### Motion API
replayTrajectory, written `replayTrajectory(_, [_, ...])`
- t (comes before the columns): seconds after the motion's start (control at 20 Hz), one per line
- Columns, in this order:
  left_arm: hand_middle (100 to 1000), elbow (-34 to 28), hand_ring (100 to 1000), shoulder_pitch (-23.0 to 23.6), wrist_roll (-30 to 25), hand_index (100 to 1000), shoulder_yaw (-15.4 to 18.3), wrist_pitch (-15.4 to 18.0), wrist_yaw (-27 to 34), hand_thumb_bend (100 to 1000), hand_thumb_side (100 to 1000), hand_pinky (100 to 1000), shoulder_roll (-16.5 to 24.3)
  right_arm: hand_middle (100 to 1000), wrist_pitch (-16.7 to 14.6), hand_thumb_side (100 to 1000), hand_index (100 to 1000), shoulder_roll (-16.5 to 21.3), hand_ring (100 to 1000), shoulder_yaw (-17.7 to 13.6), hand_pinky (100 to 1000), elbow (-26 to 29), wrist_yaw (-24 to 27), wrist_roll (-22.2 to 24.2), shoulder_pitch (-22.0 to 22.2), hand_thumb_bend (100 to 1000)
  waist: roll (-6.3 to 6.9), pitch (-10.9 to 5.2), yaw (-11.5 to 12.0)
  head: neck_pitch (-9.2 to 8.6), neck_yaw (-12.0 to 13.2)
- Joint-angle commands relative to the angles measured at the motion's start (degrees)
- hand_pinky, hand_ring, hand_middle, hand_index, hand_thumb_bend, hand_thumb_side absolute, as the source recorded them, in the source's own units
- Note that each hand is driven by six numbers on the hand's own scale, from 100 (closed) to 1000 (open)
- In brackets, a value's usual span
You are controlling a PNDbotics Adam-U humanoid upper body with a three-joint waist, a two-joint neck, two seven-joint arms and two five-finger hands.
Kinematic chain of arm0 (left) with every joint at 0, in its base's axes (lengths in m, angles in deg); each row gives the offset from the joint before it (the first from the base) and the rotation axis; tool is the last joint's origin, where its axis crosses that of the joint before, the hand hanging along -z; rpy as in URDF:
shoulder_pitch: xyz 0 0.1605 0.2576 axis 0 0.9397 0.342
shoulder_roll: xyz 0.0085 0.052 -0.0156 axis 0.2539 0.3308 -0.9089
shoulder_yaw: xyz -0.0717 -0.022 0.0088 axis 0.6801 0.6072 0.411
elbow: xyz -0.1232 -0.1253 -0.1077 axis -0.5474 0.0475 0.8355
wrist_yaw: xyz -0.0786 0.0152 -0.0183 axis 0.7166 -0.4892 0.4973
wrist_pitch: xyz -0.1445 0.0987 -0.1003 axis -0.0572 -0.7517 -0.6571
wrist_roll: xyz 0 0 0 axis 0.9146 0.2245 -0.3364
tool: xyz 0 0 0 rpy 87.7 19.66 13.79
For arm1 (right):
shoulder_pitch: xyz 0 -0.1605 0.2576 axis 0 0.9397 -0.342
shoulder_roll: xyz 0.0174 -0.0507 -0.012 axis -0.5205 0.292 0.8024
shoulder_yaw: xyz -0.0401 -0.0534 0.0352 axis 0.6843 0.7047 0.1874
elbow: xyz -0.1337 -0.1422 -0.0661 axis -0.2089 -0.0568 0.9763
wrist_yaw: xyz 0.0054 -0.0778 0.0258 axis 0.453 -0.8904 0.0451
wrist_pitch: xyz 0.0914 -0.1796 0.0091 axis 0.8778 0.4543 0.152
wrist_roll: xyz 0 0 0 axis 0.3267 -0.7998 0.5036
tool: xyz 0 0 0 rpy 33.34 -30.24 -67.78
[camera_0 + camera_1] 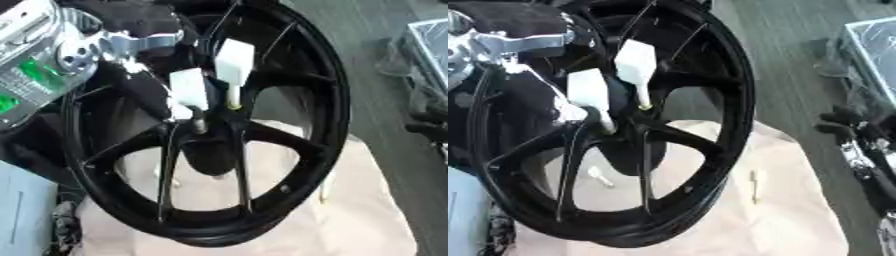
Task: Pull the pin out of the wheel hub.
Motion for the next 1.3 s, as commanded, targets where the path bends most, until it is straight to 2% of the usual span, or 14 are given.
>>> replayTrajectory(0.05, [824, 0.22, 934, -0.71, -6.74, 797, 0.42, -6.73, -0.44, 406, 381, 977, 0.53, 814, 0.19, 691, 917, 0.25, 818, -0.42, 1000, 1.03, -0.34, 0.02, -0.19, 100, -0.27, -0.75, 0.08, -0.37, 0.34])
replayTrajectory(0.1, [824, 0.24, 934, -0.72, -6.74, 797, 0.45, -6.94, -0.3, 406, 381, 977, 0.47, 814, 0.25, 691, 917, 0.22, 818, -0.42, 1000, 1.03, -0.39, 0.01, -0.21, 100, -0.28, -0.73, 0.08, -0.37, 0.39])
replayTrajectory(0.15, [818, 0.17, 928, -0.79, -6.74, 767, 0.52, -7.19, -0.14, 352, 383, 970, 0.38, 814, 0.3, 692, 917, 0.19, 818, -0.42, 1000, 1.03, -0.44, -0.01, -0.22, 100, -0.3, -0.71, 0.07, -0.35, 0.43])
replayTrajectory(0.4, [804, -0.38, 923, -0.94, -6.74, 694, 0.77, -8.95, 1.08, 262, 382, 960, 0.16, 814, 0.34, 692, 917, 0.05, 818, -0.43, 1000, 1.03, -0.71, -0.08, -0.22, 100, -0.34, -0.61, 0.0, -0.35, 0.49])
replayTrajectory(0.5, [798, -0.52, 924, -0.9, -6.74, 634, 0.55, -9.44, 1.82, 224, 376, 952, 0.19, 814, 0.41, 694, 918, -0.03, 819, -0.44, 1000, 1.03, -0.9, -0.11, -0.25, 100, -0.32, -0.54, 0.0, -0.29, 0.5])
replayTrajectory(0.6, [792, -0.77, 922, -0.88, -6.74, 601, 0.41, -9.73, 2.54, 214, 374, 949, 0.36, 814, 0.51, 695, 918, -0.09, 819, -0.49, 1000, 1.03, -1.09, -0.2, -0.26, 100, -0.29, -0.52, 0.04, -0.22, 0.53])
replayTrajectory(0.65, [784, -0.9, 919, -0.88, -6.74, 555, 0.4, -9.86, 2.81, 195, 370, 943, 0.47, 815, 0.56, 696, 918, -0.1, 819, -0.5, 1000, 1.03, -1.17, -0.26, -0.25, 100, -0.28, -0.51, 0.08, -0.18, 0.51])
replayTrajectory(0.8, [777, -1.31, 916, -0.84, -6.74, 517, 0.19, -10.22, 3.73, 178, 367, 937, 0.8, 815, 0.72, 697, 918, -0.09, 819, -0.54, 1000, 1.03, -1.33, -0.46, -0.23, 100, -0.26, -0.52, 0.21, -0.15, 0.43])
replayTrajectory(1.05, [759, -1.34, 901, -0.48, -6.74, 449, -0.34, -11.17, 5.69, 100, 353, 912, 1.69, 815, 0.82, 699, 918, -0.17, 819, -0.54, 1000, 1.03, -1.62, -0.61, -0.14, 100, -0.28, -0.49, 0.25, -0.07, 0.35])
replayTrajectory(1.3, [748, -2.52, 896, -1.1, -6.74, 348, 0.48, -11.47, 6.24, 100, 359, 904, 2.56, 815, 1.04, 699, 918, -0.12, 819, -0.55, 1000, 1.03, -1.71, -0.75, -0.09, 100, -0.22, -0.61, 0.4, -0.06, 0.23])
